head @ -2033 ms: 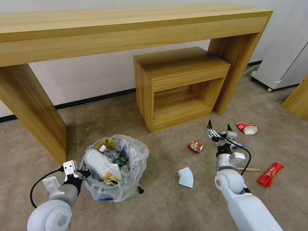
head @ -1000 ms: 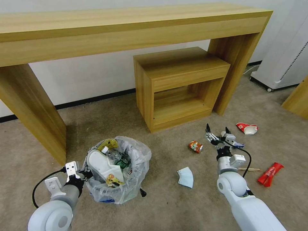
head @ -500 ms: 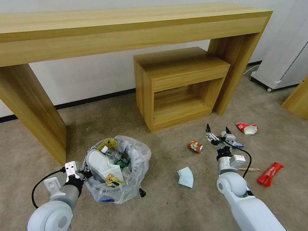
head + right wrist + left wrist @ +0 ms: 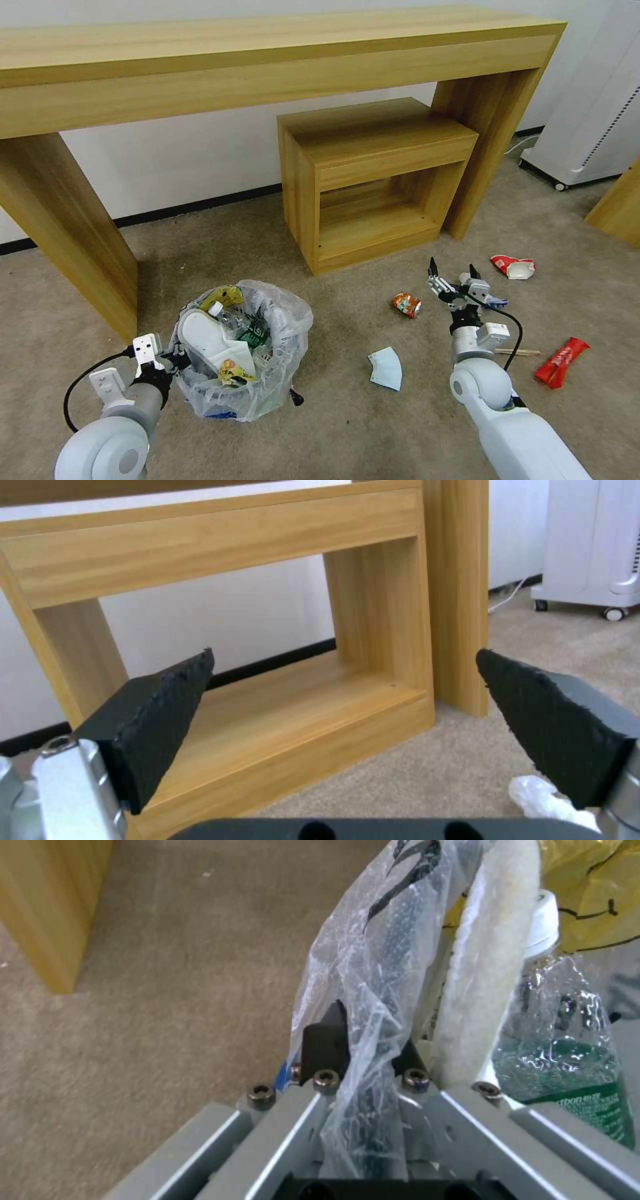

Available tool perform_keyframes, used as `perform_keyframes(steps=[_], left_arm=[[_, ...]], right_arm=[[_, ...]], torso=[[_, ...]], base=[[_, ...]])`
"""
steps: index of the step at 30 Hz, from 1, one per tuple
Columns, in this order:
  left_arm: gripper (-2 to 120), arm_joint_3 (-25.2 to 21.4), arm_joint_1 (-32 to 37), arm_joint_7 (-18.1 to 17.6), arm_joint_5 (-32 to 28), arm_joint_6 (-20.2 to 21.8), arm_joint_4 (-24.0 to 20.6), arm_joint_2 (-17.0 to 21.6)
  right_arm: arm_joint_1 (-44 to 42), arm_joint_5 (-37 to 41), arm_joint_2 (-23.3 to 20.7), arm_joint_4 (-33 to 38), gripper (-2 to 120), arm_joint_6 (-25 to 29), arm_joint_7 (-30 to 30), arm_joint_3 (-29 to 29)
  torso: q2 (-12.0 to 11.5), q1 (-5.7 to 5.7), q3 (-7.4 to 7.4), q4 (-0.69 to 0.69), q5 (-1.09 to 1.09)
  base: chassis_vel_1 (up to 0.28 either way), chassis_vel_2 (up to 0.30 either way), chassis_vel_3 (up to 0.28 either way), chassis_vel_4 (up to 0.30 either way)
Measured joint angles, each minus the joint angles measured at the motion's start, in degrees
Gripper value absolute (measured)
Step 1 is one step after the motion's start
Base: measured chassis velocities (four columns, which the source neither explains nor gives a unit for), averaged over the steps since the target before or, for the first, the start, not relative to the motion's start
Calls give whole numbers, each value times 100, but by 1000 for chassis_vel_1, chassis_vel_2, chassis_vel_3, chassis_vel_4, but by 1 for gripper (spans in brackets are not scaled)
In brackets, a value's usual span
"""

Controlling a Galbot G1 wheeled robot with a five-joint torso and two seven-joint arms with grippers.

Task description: Pick up the trash bin and place the garbage on the floor into it.

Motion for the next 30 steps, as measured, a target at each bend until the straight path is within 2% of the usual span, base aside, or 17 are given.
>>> perform_keyframes(steps=[5, 6, 12, 18, 30], left_arm=[[1, 101, -93, -29, -76, 48, 8, 40], [1, 116, -96, -42, -84, 65, -5, 43], [1, 152, -14, -29, -38, 77, -13, 88], [1, 170, 15, -10, 31, 54, -36, 46], [1, 91, 199, 42, 174, -56, -169, -36]], right_arm=[[69, 78, 2, -64, 100, 16, -9, -82], [88, 86, -10, -61, 100, 13, -13, -109], [-33, 50, -406, 42, 100, -21, -74, -120], [-163, 50, -542, 115, 100, -9, -80, 67], [-308, 526, -792, 293, 100, -268, 48, 75]], torso=[[0, 0, 0, -2, -1], [0, 0, 0, 1, -1], [0, 0, 0, -1, 2], [0, 0, 0, 0, 2], [0, 0, 0, 0, 0]], base=[[0, 0, 0, 0], [0, 0, 0, 0], [0, 0, 0, 0], [0, 0, 0, 0], [0, 0, 0, 0]])
